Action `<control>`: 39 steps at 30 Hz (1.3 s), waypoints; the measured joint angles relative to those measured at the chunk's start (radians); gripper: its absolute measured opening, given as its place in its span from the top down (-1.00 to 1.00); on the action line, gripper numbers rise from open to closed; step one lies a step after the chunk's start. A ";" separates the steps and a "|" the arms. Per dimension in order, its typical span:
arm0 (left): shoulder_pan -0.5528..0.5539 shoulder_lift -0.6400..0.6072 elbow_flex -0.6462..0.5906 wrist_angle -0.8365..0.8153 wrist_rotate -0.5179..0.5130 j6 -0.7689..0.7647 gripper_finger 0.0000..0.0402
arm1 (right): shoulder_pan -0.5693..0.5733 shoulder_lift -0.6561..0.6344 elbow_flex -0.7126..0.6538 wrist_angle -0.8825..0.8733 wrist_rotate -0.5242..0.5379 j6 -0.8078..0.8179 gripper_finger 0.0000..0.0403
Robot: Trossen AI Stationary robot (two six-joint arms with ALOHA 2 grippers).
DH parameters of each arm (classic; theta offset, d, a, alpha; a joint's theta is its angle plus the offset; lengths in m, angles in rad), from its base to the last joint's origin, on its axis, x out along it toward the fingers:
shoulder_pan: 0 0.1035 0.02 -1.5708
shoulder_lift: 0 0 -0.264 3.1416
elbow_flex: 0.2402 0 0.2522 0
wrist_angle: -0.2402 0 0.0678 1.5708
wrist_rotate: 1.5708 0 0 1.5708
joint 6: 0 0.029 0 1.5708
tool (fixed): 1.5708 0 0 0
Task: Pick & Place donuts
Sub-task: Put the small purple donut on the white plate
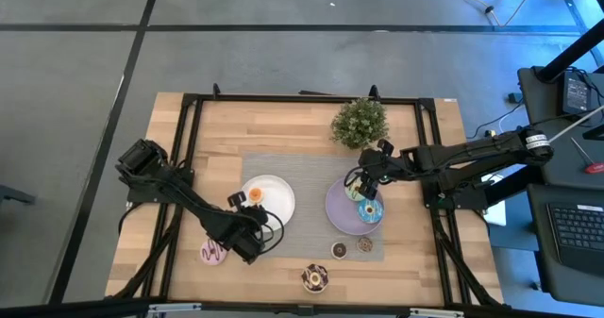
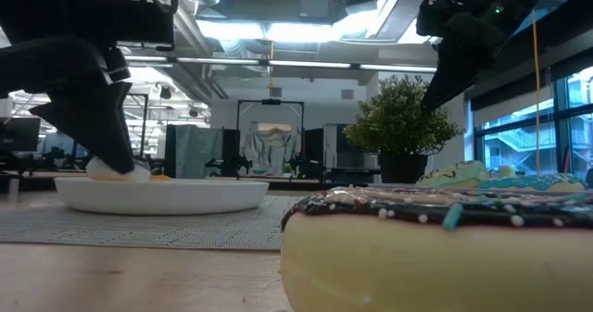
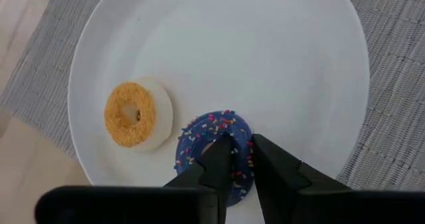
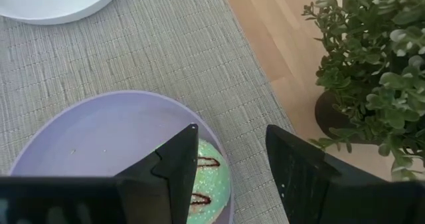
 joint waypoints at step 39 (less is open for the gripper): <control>0.008 -0.006 0.000 -0.009 0.042 0.062 0.06 | 0.000 0.000 0.000 -0.001 -0.139 0.027 0.11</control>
